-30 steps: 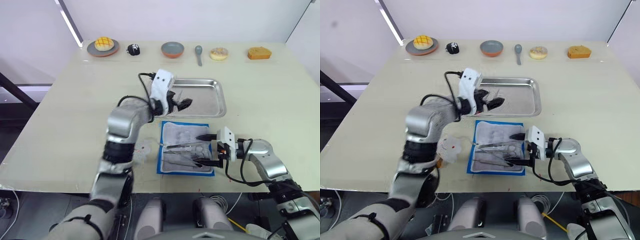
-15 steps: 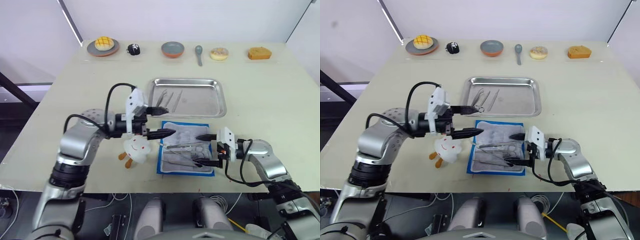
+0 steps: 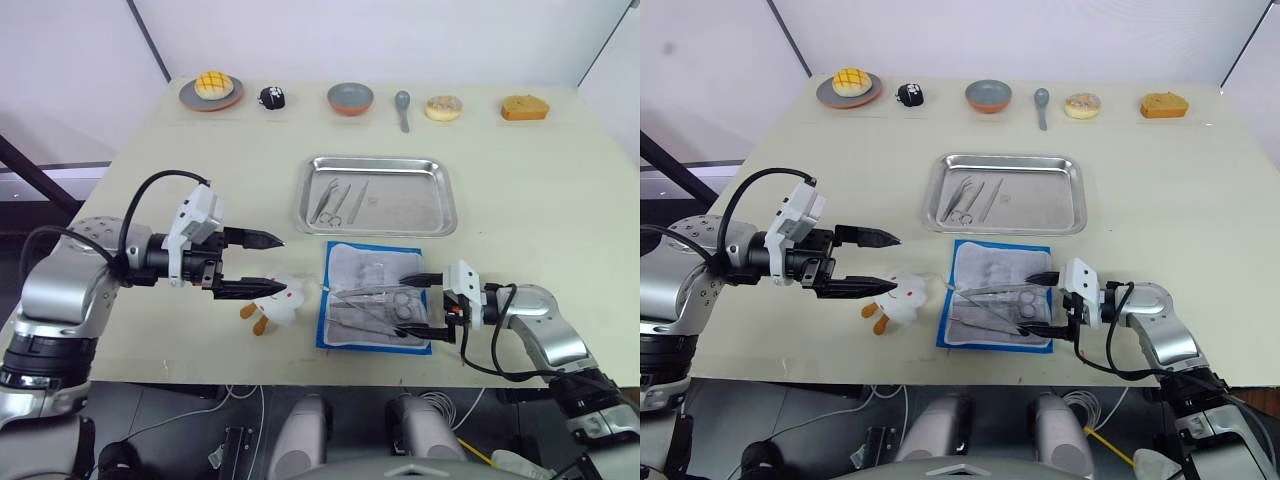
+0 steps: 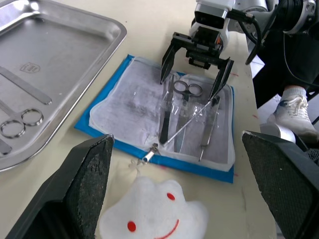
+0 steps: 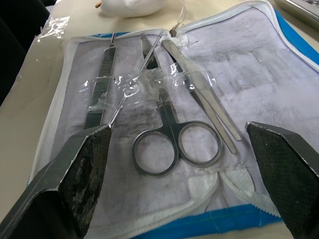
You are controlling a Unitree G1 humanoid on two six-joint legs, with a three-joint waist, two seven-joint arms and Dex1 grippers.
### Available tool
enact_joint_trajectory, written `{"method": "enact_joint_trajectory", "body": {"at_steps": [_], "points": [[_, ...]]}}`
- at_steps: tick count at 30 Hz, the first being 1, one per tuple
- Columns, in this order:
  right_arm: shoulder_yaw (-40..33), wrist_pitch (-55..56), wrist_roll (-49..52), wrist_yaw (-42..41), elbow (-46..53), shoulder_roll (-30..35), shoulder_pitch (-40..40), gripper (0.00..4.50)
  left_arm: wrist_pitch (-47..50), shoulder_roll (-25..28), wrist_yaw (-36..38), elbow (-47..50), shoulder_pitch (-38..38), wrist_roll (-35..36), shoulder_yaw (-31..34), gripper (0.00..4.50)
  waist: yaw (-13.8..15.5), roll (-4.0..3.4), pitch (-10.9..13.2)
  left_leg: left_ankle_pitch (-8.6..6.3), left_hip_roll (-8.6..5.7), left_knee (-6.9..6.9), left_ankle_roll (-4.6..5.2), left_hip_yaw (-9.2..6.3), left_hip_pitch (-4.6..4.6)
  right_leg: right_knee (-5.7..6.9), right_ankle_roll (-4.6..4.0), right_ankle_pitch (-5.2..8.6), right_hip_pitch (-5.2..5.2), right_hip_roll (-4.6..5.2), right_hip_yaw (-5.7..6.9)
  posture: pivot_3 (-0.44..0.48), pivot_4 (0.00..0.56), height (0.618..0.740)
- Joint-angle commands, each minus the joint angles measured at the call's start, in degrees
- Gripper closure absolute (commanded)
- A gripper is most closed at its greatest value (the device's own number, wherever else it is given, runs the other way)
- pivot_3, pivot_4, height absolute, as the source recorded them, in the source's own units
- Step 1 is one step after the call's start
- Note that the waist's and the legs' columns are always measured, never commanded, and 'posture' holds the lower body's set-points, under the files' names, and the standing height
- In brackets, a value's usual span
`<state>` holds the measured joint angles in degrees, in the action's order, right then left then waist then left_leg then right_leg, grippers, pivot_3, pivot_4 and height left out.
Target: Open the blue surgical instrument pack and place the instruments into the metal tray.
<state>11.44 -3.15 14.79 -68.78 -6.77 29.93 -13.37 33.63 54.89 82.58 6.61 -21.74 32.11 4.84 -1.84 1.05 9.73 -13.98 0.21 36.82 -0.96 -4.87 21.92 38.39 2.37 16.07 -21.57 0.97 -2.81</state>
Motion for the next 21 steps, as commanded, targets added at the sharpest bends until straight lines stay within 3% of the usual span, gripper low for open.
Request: {"method": "enact_joint_trajectory", "body": {"at_steps": [1, 14, 19, 20, 21], "points": [[0.97, -1.47, -1.22, -0.55, -2.37, 1.3, 2.42, 0.0, -1.63, 1.49, 1.19, 0.29, -0.14, 0.36, 1.0, 0.13, 0.0, 0.0, 0.0, 0.0, 0.0, 0.0, 0.0, 0.0, 0.01, 0.0, 0.0, 0.0, 0.0, 0.0, 0.0, 0.0, 0.15, 0.74], [-0.21, -1.74, -0.41, 0.44, -0.58, 2.79, 3.85, 0.0, -7.34, -3.17, -2.27, -0.34, -7.59, -8.74, -10.35, 0.13, 1.17, 0.0, 0.0, 0.0, -0.01, 0.0, 0.0, -0.01, 0.07, -0.06, -0.01, -0.01, 0.0, -0.02, 0.05, 0.0, 0.15, 0.74], [-0.22, -2.16, -0.32, 1.12, 0.23, 2.75, 4.15, 0.0, -7.45, -7.49, -4.48, -1.21, -11.75, -13.06, -16.21, 1.58, 1.09, 0.0, 0.01, 0.0, -0.05, 0.02, 0.01, -0.01, 0.11, -0.1, 0.01, -0.01, 0.0, -0.04, 0.05, 0.0, 0.15, 0.74], [-0.23, -2.26, -0.31, 1.27, 0.35, 2.67, 4.19, 0.0, -7.33, -8.42, -5.38, -0.66, -12.07, -13.91, -17.18, 2.21, 1.09, 0.0, 0.01, 0.0, -0.04, 0.02, 0.01, 0.02, 0.1, -0.11, 0.0, -0.02, 0.0, -0.05, 0.02, 0.0, 0.15, 0.74], [-0.21, -2.29, -0.35, 1.4, 0.4, 2.61, 4.22, 0.0, -7.0, -9.05, -6.11, -0.14, -12.22, -14.56, -17.94, 2.21, 1.06, 0.0, 0.01, 0.0, -0.05, 0.02, 0.01, 0.0, 0.1, -0.1, -0.01, -0.02, 0.0, -0.05, 0.05, 0.0, 0.15, 0.74]]}}
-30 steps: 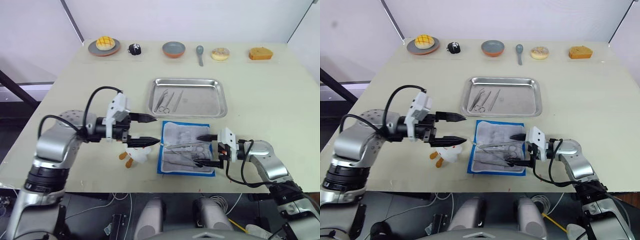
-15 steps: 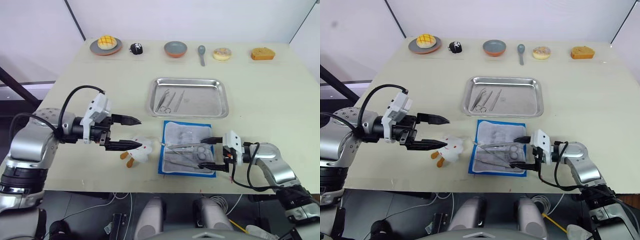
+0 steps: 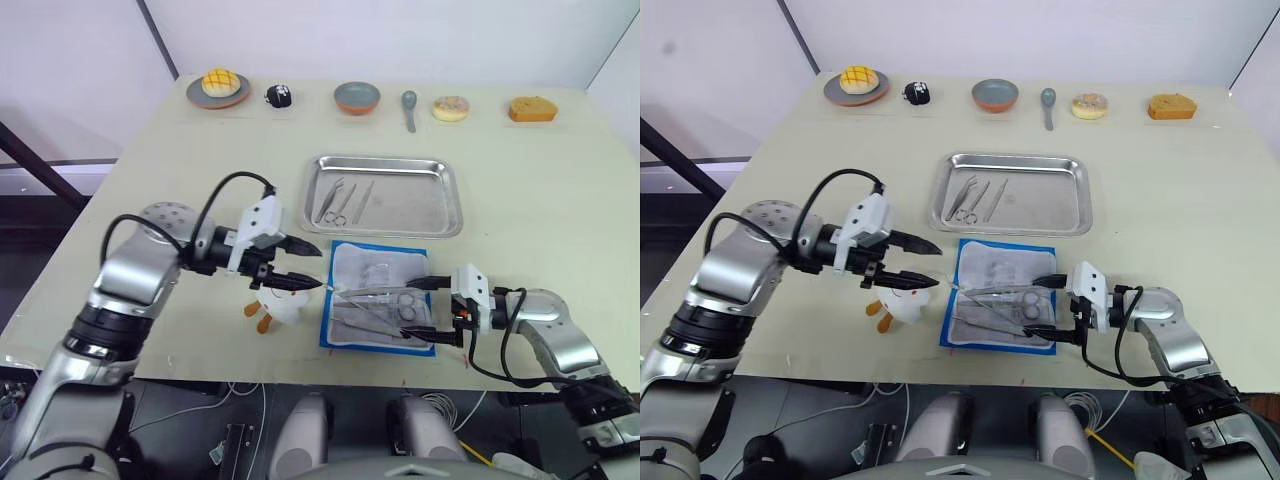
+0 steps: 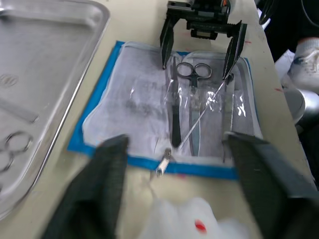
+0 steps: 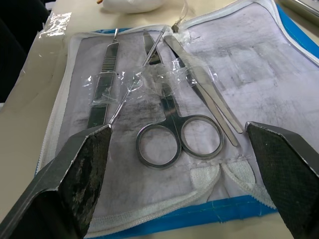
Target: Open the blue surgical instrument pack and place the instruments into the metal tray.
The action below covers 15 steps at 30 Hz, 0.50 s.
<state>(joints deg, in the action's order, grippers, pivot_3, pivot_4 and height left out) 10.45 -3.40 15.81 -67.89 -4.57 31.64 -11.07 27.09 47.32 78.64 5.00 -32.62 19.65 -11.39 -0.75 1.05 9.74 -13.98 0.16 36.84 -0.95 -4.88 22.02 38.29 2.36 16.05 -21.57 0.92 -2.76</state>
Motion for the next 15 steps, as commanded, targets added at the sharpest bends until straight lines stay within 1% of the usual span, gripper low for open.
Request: {"method": "enact_joint_trajectory", "body": {"at_steps": [1, 4, 7, 12, 15], "points": [[0.8, -2.07, -1.38, 0.64, -1.73, 0.82, 1.97, 0.0, -0.06, -2.31, -2.87, 2.07, -1.56, -2.71, -2.61, 2.21, -0.06, 0.0, 0.0, 0.0, 0.0, 0.0, 0.0, -0.02, 0.02, -0.01, -0.14, -0.09, 0.0, -0.01, 0.01, 0.0, 0.15, 0.74], [0.91, -2.1, -1.35, 1.22, -1.29, 0.56, 2.36, 0.0, 4.88, -5.04, -6.12, 2.61, -4.47, -6.29, -7.31, 2.21, 0.09, 0.01, 0.0, 0.0, -0.01, 0.0, 0.0, -0.07, 0.04, -0.01, -0.15, -0.09, 0.01, 0.0, 0.07, 0.0, 0.15, 0.74], [1.06, -2.11, -1.42, 1.59, -1.07, 0.44, 2.45, 0.0, 9.07, -6.62, -5.61, 2.17, -6.73, -6.14, -9.48, 2.21, -0.07, 0.01, 0.0, 0.0, -0.05, 0.09, 0.01, -0.07, 0.07, -0.01, -0.05, -0.04, 0.01, -0.02, 0.07, 0.0, 0.15, 0.74], [1.1, -2.24, -1.34, 2.25, -0.78, 0.41, 2.53, 0.0, 7.93, -9.3, -6.31, -0.26, -8.19, -9.37, -13.72, 2.21, -0.11, 0.0, 0.0, 0.0, -0.05, 0.09, 0.01, -0.07, 0.05, 0.0, 0.04, 0.01, 0.01, -0.07, 0.07, 0.0, 0.15, 0.74], [1.12, -2.22, -1.35, 2.49, -0.88, 0.34, 2.39, 0.0, 7.02, -10.55, -6.9, -1.46, -8.41, -11.04, -14.97, 2.21, -0.06, 0.0, 0.0, 0.0, -0.05, 0.09, 0.01, -0.05, 0.05, 0.0, 0.03, 0.0, 0.01, -0.06, 0.05, 0.0, 0.15, 0.74]]}}
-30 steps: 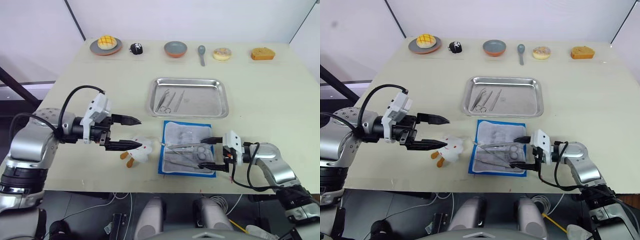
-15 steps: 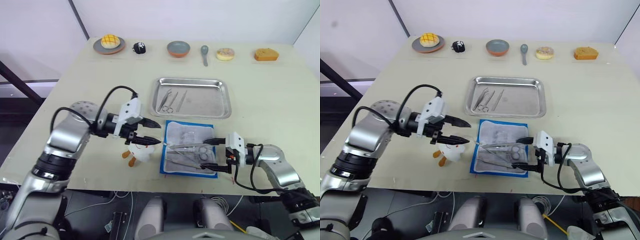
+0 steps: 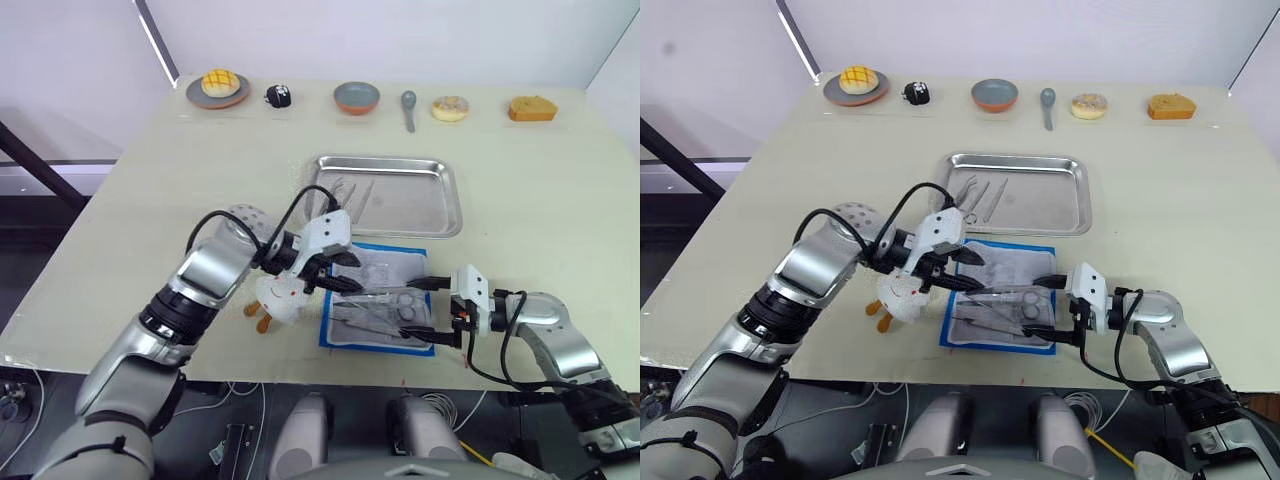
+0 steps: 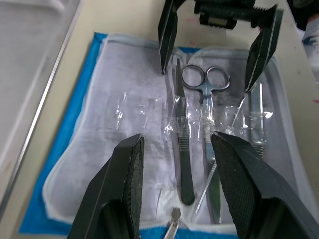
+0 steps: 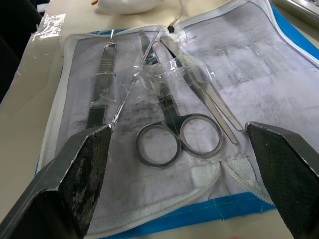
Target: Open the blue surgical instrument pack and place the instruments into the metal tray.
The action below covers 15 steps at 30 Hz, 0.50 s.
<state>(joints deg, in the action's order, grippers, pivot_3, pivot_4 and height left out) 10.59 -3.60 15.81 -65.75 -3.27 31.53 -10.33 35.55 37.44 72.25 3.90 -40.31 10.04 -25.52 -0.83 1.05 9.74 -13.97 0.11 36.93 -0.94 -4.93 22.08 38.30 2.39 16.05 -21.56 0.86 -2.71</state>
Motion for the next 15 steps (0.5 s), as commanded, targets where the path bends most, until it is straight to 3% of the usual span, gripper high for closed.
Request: {"method": "enact_joint_trajectory", "body": {"at_steps": [1, 15], "points": [[0.97, -2.02, -1.34, 0.41, -2.21, 0.41, 1.62, 0.0, -2.07, -0.96, -0.5, -0.83, -0.72, -2.04, -1.23, 2.21, 0.01, 0.0, 0.0, 0.0, 0.0, 0.0, 0.0, -0.01, 0.01, 0.0, 0.0, 0.0, 0.0, 0.0, 0.01, 0.0, 0.15, 0.74], [0.88, -1.77, -0.99, 0.77, -3.2, -0.49, 1.04, 0.0, -7.27, -4.38, -2.22, -6.02, 0.75, -7.98, -4.25, 2.21, 0.0, 0.0, 0.0, 0.0, 0.0, 0.07, 0.0, 0.0, -0.01, 0.03, -0.16, -0.1, 0.01, 0.01, -0.01, 0.0, 0.15, 0.74]]}}
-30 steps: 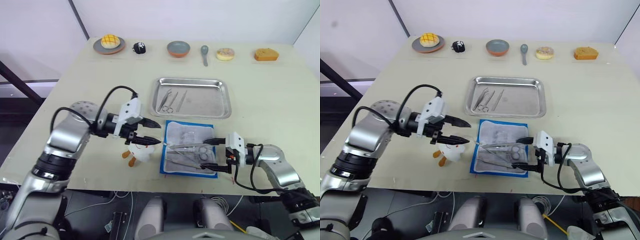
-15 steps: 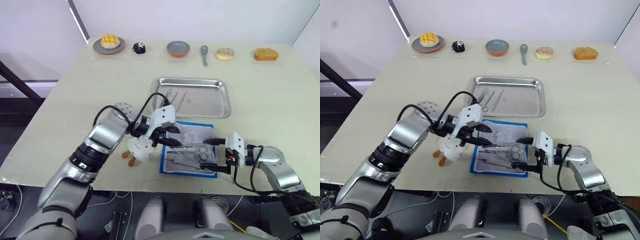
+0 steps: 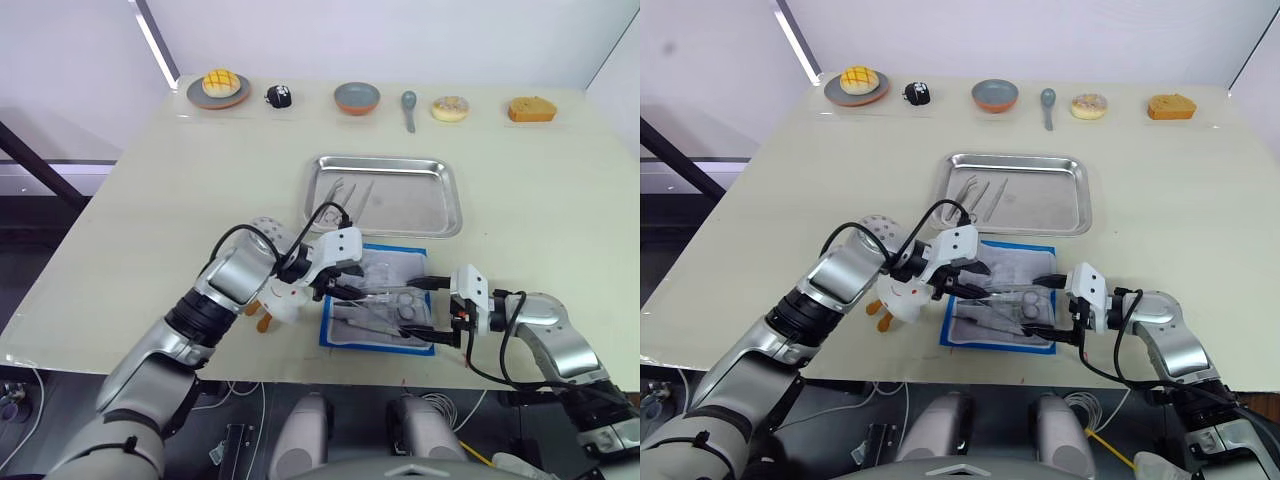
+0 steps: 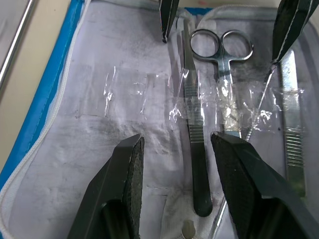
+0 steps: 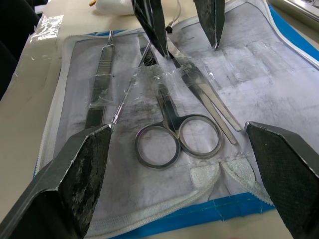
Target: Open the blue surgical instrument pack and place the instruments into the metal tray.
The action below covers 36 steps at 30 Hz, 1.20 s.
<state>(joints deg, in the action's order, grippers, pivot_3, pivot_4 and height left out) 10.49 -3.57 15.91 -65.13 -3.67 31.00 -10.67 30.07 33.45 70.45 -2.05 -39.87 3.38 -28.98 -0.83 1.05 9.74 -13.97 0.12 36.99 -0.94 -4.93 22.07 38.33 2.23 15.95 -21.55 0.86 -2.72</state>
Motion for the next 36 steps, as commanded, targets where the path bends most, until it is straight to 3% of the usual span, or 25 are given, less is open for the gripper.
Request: {"method": "enact_joint_trajectory", "body": {"at_steps": [1, 6, 9, 12, 24, 36], "points": [[0.97, -1.77, -1.1, 0.14, -2.88, 0.01, 1.34, 0.0, -1.89, -0.59, -0.32, -0.27, 0.43, -1.45, -0.93, 2.21, 0.01, 0.0, -0.01, 0.0, 0.0, 0.02, 0.0, -0.01, 0.0, 0.01, -0.01, 0.0, 0.0, 0.0, 0.01, 0.0, 0.15, 0.74], [1.0, -1.86, -1.14, 0.27, -2.74, -0.06, 1.4, 0.0, -3.08, -0.72, 0.38, -1.05, 1.11, -2.59, -1.68, 2.21, 0.02, -0.01, -0.01, 0.0, 0.0, 0.12, 0.0, 0.0, -0.03, 0.09, 0.06, 0.04, 0.04, -0.01, 0.0, 0.0, 0.15, 0.74], [1.07, -1.94, -1.11, 0.44, -2.48, -0.09, 1.6, 0.0, -3.55, -0.62, 0.63, -1.33, 1.32, -2.86, -1.62, 3.04, 0.02, -0.01, -0.02, 0.0, 0.01, 0.15, 0.0, 0.01, -0.06, 0.14, 0.17, 0.1, 0.06, 0.0, -0.01, 0.0, 0.15, 0.74], [1.28, -1.92, -1.24, 0.68, -2.43, -0.29, 1.71, 0.0, -4.04, -0.44, 1.08, -1.64, 1.21, -3.16, -1.57, 4.46, 0.02, -0.01, -0.02, 0.0, 0.01, 0.16, 0.0, 0.0, -0.08, 0.17, 0.17, 0.1, 0.07, -0.01, -0.01, 0.0, 0.15, 0.74], [3.89, -2.3, -4.45, 2.49, -4.52, -0.8, -0.05, 0.0, 2.52, 0.55, 4.6, 0.77, -4.12, -6.47, -4.46, 4.46, -0.29, 0.0, -0.04, 0.0, 0.01, 0.16, 0.0, 0.03, -0.12, 0.21, 0.19, 0.12, 0.07, -0.13, -0.06, 0.0, 0.15, 0.74], [5.74, -2.58, -6.95, 4.23, -7.04, -1.7, -1.18, 0.0, 7.46, 0.1, 8.82, -1.22, -14.1, -10.13, -8.42, 4.46, -1.02, 0.01, -0.04, 0.0, 0.04, 0.16, 0.0, 0.05, -0.12, 0.23, 0.2, 0.13, 0.06, -0.18, -0.11, 0.0, 0.15, 0.74]]}}
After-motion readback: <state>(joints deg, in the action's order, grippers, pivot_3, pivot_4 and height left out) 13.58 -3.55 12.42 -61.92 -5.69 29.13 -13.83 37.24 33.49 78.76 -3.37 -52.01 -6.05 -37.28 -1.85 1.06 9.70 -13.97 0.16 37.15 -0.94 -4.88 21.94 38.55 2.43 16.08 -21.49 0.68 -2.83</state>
